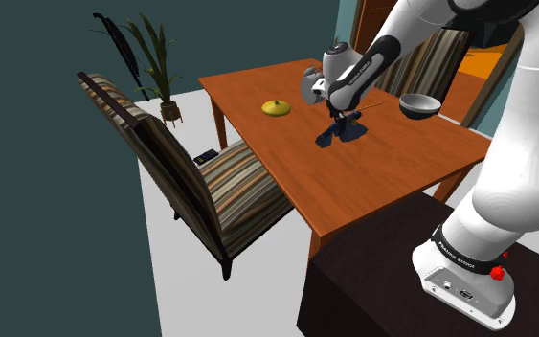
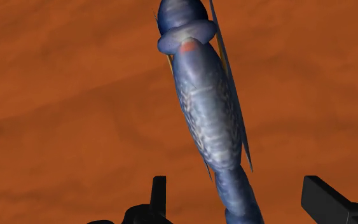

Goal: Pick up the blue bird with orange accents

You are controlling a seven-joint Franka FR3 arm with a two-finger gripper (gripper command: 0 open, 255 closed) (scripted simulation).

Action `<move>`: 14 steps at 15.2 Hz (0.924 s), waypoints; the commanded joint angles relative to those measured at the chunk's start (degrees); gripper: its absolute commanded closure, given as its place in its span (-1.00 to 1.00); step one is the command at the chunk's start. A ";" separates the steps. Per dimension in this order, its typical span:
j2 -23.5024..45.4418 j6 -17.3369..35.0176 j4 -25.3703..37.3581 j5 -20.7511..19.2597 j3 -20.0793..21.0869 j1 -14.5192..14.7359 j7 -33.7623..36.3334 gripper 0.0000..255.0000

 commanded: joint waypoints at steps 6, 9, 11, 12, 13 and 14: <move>1.80 1.60 0.17 -0.33 -0.12 -0.04 0.70 1.00; 1.81 1.60 0.18 -0.33 -0.12 -0.04 0.71 1.00; 1.81 1.59 0.19 -0.32 -0.12 -0.03 0.71 1.00; 1.82 1.60 0.19 -0.32 -0.12 -0.04 0.71 1.00; 1.79 1.55 0.19 -0.33 -0.10 0.01 0.76 1.00; 1.13 0.92 0.19 -0.16 -0.03 0.00 0.44 1.00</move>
